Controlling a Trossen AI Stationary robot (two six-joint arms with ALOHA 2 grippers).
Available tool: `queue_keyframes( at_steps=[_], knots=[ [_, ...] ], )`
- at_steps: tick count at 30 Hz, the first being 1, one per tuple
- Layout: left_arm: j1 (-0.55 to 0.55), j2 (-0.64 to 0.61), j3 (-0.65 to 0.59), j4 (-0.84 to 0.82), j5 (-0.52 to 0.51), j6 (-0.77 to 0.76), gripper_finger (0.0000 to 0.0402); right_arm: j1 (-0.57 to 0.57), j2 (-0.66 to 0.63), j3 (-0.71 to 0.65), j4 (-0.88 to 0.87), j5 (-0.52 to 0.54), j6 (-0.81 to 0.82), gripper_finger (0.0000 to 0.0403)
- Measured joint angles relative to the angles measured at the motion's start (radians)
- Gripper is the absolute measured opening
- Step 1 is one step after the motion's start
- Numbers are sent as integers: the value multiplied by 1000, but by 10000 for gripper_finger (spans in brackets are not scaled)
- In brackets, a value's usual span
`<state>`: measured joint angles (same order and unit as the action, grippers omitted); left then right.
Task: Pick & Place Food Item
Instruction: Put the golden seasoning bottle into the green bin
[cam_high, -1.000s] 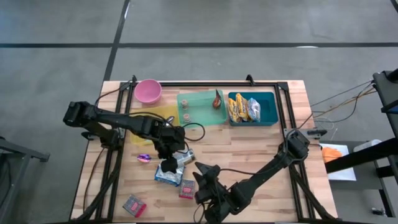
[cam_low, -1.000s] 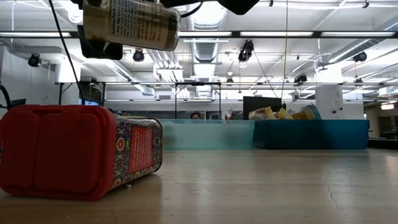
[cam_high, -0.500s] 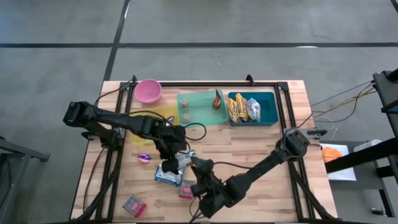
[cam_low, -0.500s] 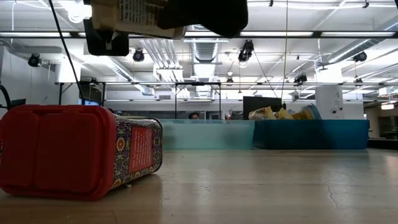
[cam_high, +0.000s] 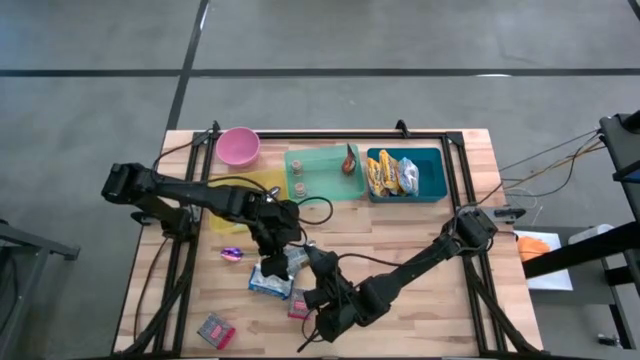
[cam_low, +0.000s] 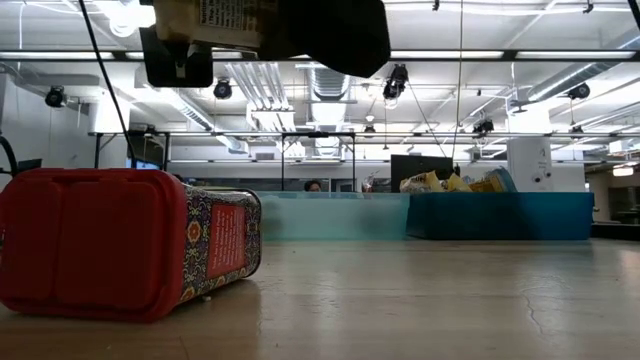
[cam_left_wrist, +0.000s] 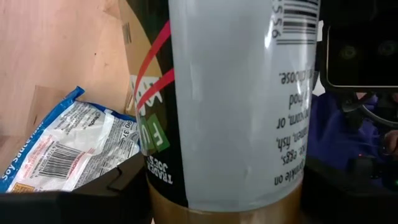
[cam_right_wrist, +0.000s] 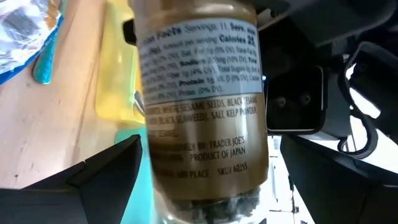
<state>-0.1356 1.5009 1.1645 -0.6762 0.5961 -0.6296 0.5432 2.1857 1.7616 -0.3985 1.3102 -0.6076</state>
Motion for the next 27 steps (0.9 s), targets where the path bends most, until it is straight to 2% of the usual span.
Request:
queue_keyframes(
  at_steps=[10, 13, 16, 27],
  knots=[
    [1, 0, 0, 19, 0, 0, 272, -8, 0, 0, 42, -1, -30, 369],
    [1, 0, 0, 26, 0, 1, 272, -9, 0, 0, 42, -1, -26, 333],
    [1, 0, 0, 26, 9, 0, 272, -9, 0, -1, 37, -4, -30, 275],
    [1, 0, 0, 26, 11, 0, 272, -6, 0, -1, 38, -4, -26, 273]
  ],
)
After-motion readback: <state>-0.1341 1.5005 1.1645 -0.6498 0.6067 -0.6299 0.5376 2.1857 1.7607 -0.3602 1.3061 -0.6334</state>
